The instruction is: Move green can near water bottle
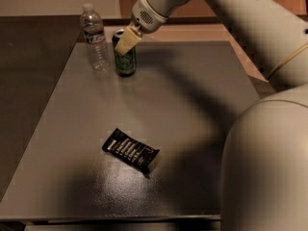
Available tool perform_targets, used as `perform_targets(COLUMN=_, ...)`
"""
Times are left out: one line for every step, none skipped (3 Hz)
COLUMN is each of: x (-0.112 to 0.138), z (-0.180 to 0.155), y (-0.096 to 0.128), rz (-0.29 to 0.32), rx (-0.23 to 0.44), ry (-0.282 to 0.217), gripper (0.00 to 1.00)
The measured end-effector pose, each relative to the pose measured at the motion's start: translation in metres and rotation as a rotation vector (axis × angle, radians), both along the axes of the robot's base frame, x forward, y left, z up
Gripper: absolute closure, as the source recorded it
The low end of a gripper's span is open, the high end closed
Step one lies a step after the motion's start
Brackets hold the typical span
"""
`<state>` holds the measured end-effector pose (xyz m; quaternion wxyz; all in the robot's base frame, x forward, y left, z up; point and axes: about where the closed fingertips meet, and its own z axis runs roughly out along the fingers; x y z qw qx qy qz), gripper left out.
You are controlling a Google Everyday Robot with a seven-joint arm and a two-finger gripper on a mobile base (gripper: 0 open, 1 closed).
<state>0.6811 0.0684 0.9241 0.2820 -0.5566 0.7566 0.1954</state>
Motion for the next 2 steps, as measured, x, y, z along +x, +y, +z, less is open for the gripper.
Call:
perform_targets(x=0.0015, z=-0.0133, y=0.0142, rz=0.003, rx=-0.01, ry=0.02, gripper=0.59)
perform_targets(x=0.0013, z=-0.0157, y=0.0163, rz=0.007, rx=-0.011, ry=0.023, gripper=0.35)
